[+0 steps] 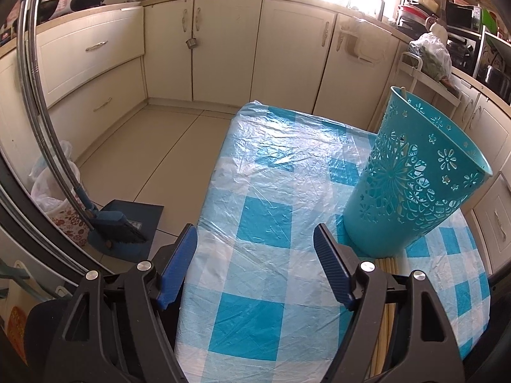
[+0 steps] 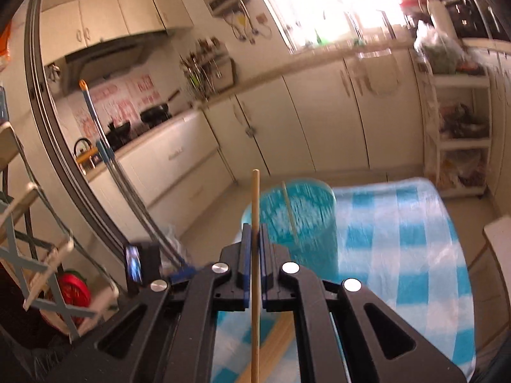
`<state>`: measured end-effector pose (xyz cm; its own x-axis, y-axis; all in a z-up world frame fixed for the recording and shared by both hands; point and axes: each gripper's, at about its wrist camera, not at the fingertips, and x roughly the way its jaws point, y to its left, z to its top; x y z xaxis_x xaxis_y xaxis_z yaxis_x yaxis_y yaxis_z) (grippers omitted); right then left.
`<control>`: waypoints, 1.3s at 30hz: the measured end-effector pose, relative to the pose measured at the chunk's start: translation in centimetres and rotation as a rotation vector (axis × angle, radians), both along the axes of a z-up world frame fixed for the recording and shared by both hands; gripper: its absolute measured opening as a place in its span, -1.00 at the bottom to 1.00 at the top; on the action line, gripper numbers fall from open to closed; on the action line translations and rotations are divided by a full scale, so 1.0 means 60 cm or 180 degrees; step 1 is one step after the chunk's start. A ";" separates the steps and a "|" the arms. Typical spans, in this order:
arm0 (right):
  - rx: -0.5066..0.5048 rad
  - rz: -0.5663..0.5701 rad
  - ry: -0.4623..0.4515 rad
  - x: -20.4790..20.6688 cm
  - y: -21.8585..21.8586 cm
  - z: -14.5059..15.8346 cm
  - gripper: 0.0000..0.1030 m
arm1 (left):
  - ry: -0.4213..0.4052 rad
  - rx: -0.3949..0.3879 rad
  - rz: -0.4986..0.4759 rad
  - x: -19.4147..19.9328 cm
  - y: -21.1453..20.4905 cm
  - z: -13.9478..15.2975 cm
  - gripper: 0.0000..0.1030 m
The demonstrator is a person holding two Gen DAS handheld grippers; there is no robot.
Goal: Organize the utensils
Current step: 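Carry the chopstick over the teal basket and open the right tool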
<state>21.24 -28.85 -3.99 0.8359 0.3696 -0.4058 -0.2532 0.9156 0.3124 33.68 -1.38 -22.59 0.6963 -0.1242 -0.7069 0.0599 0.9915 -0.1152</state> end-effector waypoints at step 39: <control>-0.0637 -0.0949 -0.0247 0.090 0.018 -0.076 -0.71 | 0.0013 -0.0056 0.0002 0.003 0.005 -0.006 0.42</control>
<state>26.65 -27.74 -8.56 0.9260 0.0250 -0.3767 0.0180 0.9938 0.1101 33.85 -1.08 -22.94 0.6935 -0.1362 -0.7074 0.0588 0.9894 -0.1328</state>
